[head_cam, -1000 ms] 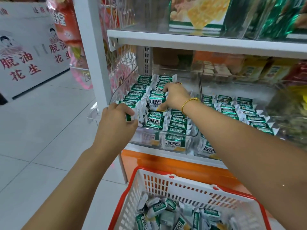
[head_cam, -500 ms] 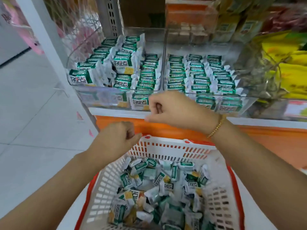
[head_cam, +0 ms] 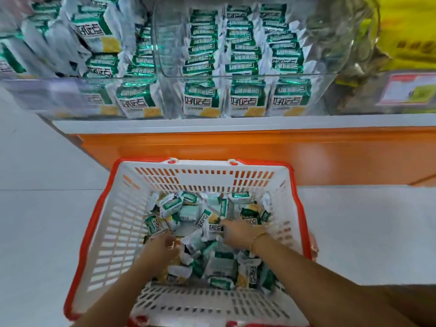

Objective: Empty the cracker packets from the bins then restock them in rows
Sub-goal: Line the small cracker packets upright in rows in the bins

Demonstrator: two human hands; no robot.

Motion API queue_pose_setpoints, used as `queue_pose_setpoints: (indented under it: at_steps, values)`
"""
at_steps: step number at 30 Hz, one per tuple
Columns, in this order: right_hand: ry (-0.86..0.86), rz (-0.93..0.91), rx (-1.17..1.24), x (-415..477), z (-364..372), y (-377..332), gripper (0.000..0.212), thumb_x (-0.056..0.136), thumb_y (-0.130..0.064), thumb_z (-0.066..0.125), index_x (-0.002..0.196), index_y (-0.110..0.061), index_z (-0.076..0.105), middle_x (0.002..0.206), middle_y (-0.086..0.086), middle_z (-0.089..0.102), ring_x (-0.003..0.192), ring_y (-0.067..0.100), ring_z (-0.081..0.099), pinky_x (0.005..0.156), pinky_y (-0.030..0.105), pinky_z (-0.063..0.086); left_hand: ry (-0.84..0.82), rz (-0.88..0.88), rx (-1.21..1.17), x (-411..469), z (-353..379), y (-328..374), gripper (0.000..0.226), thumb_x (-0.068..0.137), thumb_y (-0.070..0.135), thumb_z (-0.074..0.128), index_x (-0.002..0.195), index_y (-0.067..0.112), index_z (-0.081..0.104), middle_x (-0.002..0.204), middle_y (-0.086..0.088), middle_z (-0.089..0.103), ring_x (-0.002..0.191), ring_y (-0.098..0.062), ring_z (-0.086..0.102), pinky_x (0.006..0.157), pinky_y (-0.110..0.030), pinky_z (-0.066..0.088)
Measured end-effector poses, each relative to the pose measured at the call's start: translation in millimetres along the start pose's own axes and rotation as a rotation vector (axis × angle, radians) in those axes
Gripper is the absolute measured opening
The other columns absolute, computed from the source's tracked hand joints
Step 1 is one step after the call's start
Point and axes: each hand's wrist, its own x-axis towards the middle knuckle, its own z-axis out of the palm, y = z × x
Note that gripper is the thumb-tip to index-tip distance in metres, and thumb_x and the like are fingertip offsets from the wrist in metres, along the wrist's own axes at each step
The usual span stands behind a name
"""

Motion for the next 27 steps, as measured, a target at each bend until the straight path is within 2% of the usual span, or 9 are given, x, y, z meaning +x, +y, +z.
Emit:
queue_pose_setpoints:
  at_steps: [3, 7, 11, 13, 15, 19, 22, 25, 27]
  values:
    - [0.058, -0.003, 0.113, 13.9, 13.7, 4.3, 0.043, 0.097, -0.034, 0.050, 0.132, -0.011, 0.046, 0.111, 0.015, 0.063, 0.092, 0.029, 0.060, 0.078, 0.041, 0.053, 0.054, -0.057, -0.106, 14.9, 17.3, 1.6, 0.023, 0.090, 0.016, 0.061, 0.111, 0.010, 0.064, 0.108, -0.008, 0.066, 0.089, -0.018, 0.058, 0.074, -0.025, 0.044]
    - [0.177, -0.014, 0.195, 23.9, 20.5, -3.3, 0.050, 0.094, -0.028, 0.052, 0.141, -0.023, 0.036, 0.110, 0.012, 0.061, 0.085, 0.027, 0.059, 0.071, 0.037, 0.052, 0.108, -0.138, -0.184, 39.0, 27.8, 14.7, 0.033, 0.090, 0.020, 0.061, 0.122, 0.014, 0.062, 0.118, -0.004, 0.066, 0.094, -0.019, 0.062, 0.083, -0.027, 0.049]
    - [0.166, -0.059, 0.162, 31.9, 33.1, -4.7, 0.062, 0.087, -0.023, 0.060, 0.143, -0.032, 0.033, 0.142, 0.009, 0.039, 0.113, 0.034, 0.052, 0.099, 0.044, 0.045, 0.037, -0.186, -0.296, 62.6, 36.5, 30.3, 0.019, 0.091, 0.015, 0.057, 0.106, 0.010, 0.067, 0.076, -0.009, 0.061, 0.056, -0.015, 0.048, 0.051, -0.021, 0.036]
    - [0.175, -0.036, 0.124, 35.8, 33.5, -2.5, 0.057, 0.083, -0.014, 0.058, 0.136, -0.028, 0.041, 0.136, 0.008, 0.043, 0.115, 0.031, 0.047, 0.098, 0.043, 0.045, 0.011, -0.289, -0.371, 73.4, 39.3, 35.6, 0.006, 0.089, 0.012, 0.060, 0.086, 0.007, 0.063, 0.067, -0.007, 0.053, 0.054, -0.013, 0.044, 0.050, -0.022, 0.034]
    - [0.169, -0.026, 0.099, 37.8, 30.5, 0.1, 0.052, 0.080, -0.008, 0.058, 0.128, -0.021, 0.045, 0.128, 0.006, 0.047, 0.115, 0.028, 0.045, 0.091, 0.038, 0.047, -0.010, -0.356, -0.431, 84.0, 44.1, 38.9, 0.018, 0.085, 0.014, 0.066, 0.072, 0.009, 0.054, 0.070, -0.004, 0.053, 0.058, -0.011, 0.046, 0.056, -0.023, 0.041]
    - [0.152, 0.008, 0.077, 40.1, 24.7, 8.4, 0.043, 0.082, -0.003, 0.062, 0.118, -0.014, 0.042, 0.108, 0.011, 0.058, 0.093, 0.027, 0.057, 0.073, 0.036, 0.051, -0.064, -0.446, -0.564, 95.2, 51.9, 52.5, 0.019, 0.086, 0.020, 0.067, 0.088, 0.004, 0.056, 0.077, -0.005, 0.052, 0.061, -0.014, 0.047, 0.054, -0.025, 0.041]
    - [0.167, 0.027, 0.001, 43.3, 19.8, 14.3, 0.051, 0.085, 0.000, 0.060, 0.131, -0.011, 0.040, 0.117, 0.015, 0.055, 0.097, 0.030, 0.059, 0.079, 0.035, 0.049, -0.094, -0.505, -0.758, 102.4, 58.1, 56.7, 0.025, 0.081, 0.017, 0.072, 0.071, 0.008, 0.052, 0.063, -0.005, 0.044, 0.052, -0.015, 0.038, 0.058, -0.030, 0.038]
    - [0.119, 0.036, -0.056, 44.8, 11.7, 16.3, 0.047, 0.088, -0.006, 0.061, 0.132, -0.014, 0.052, 0.130, 0.015, 0.046, 0.105, 0.030, 0.058, 0.095, 0.037, 0.049, -0.052, -0.548, -0.859, 110.3, 64.4, 52.1, 0.032, 0.075, 0.022, 0.080, 0.071, 0.007, 0.052, 0.059, -0.007, 0.045, 0.050, -0.016, 0.038, 0.060, -0.029, 0.039]
    - [0.101, 0.028, -0.042, 43.1, 3.5, 14.0, 0.044, 0.087, -0.011, 0.065, 0.129, -0.015, 0.056, 0.130, 0.014, 0.045, 0.104, 0.029, 0.058, 0.095, 0.037, 0.049, -0.058, -0.550, -0.928, 110.2, 65.1, 51.8, 0.029, 0.076, 0.021, 0.079, 0.073, 0.004, 0.056, 0.062, -0.010, 0.049, 0.050, -0.017, 0.040, 0.057, -0.030, 0.040]
